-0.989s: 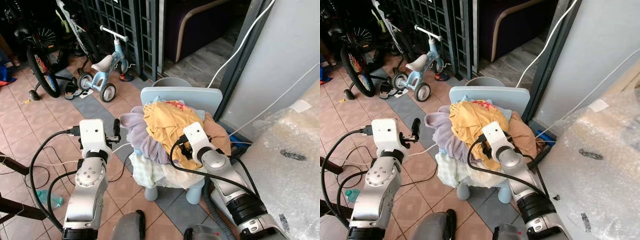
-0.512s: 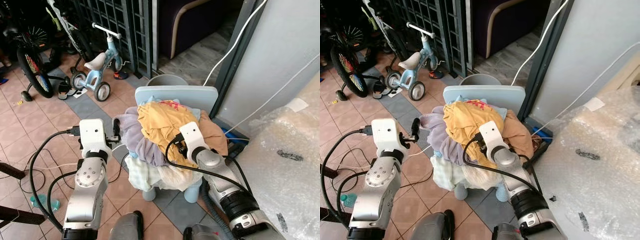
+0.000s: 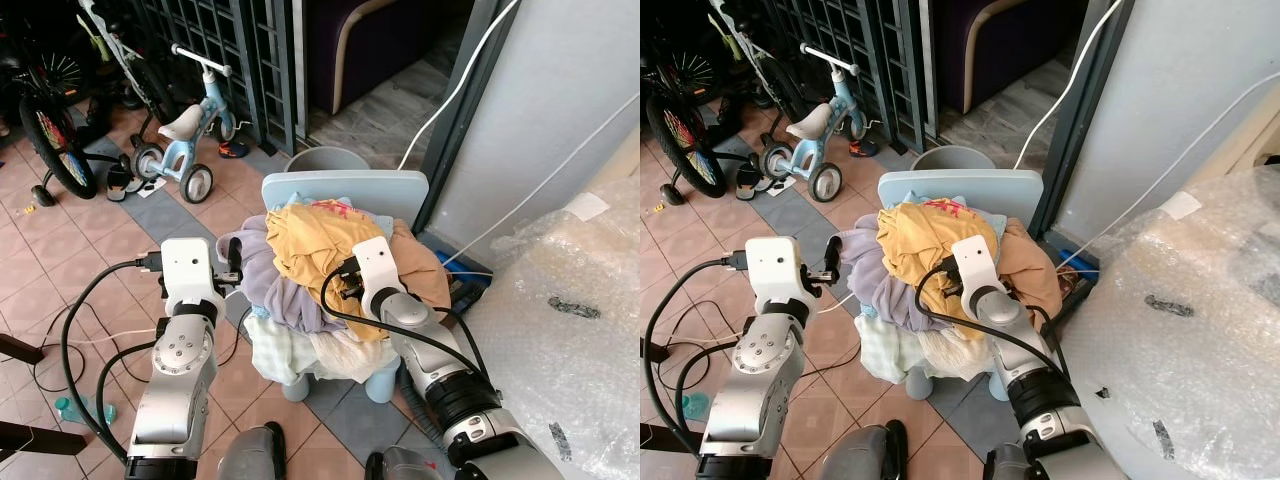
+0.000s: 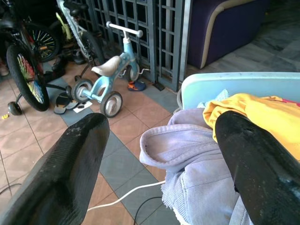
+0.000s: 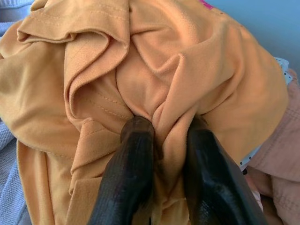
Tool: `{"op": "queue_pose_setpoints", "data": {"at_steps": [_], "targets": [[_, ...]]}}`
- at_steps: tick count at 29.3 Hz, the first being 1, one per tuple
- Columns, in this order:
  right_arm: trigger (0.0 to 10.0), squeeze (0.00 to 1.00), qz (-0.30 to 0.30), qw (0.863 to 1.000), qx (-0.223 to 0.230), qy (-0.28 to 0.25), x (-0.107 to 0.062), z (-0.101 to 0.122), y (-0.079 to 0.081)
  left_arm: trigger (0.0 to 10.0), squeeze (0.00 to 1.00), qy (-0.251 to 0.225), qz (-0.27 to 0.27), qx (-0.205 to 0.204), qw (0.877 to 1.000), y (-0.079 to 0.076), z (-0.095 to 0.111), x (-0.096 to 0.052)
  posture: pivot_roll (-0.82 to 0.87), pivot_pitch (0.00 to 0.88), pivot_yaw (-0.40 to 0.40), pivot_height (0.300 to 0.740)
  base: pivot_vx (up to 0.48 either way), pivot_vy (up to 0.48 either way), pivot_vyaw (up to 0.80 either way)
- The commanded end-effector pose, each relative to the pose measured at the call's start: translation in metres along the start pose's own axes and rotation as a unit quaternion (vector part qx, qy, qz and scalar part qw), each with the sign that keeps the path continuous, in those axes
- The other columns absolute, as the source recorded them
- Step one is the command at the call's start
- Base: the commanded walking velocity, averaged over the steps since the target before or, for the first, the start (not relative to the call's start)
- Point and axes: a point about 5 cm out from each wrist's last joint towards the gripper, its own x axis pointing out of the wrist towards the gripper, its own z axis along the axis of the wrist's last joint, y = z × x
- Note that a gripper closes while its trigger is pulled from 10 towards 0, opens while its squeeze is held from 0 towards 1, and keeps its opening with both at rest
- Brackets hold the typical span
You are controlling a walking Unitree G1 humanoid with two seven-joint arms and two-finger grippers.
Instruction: Clothes washing
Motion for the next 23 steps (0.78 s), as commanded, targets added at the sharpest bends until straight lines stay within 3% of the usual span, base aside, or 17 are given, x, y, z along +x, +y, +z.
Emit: {"op": "queue_pose_setpoints", "data": {"at_steps": [1,4,6,10,15,23], "targets": [[0.0,0.00,-0.007,0.999,0.019,-0.024,0.000,0.007,-0.002,10.0,0.00,-0.002,0.006,-0.003,1.000,0.001,0.001,0.001,0.04,0.080,0.029,0.740,0.000,0.000,0.00],[0.0,0.00,-0.021,0.992,0.039,-0.114,-0.006,0.034,-0.010,10.0,0.00,-0.003,0.014,-0.002,1.000,0.000,0.002,0.005,0.03,0.074,0.030,0.740,0.000,0.000,0.00],[0.0,0.00,-0.036,0.978,0.046,-0.200,-0.017,0.064,-0.021,10.0,0.00,-0.006,0.011,-0.003,1.000,-0.003,0.004,0.007,0.03,0.069,0.031,0.740,0.000,0.000,0.00],[0.0,0.00,-0.069,0.954,0.034,-0.289,-0.035,0.104,-0.042,10.0,0.00,-0.010,0.008,-0.002,1.000,-0.005,0.004,0.009,0.01,0.060,0.032,0.740,0.000,0.000,0.00],[0.0,0.00,-0.100,0.932,0.033,-0.347,-0.051,0.134,-0.064,10.0,0.00,-0.014,0.005,-0.002,1.000,-0.009,0.005,0.011,0.01,0.051,0.031,0.740,0.000,0.000,0.00],[0.0,0.00,-0.146,0.909,0.018,-0.389,-0.072,0.157,-0.085,10.0,0.00,-0.019,-0.001,-0.003,1.000,-0.011,0.006,0.015,-0.01,0.049,0.031,0.740,0.000,-0.074,0.00]]}}
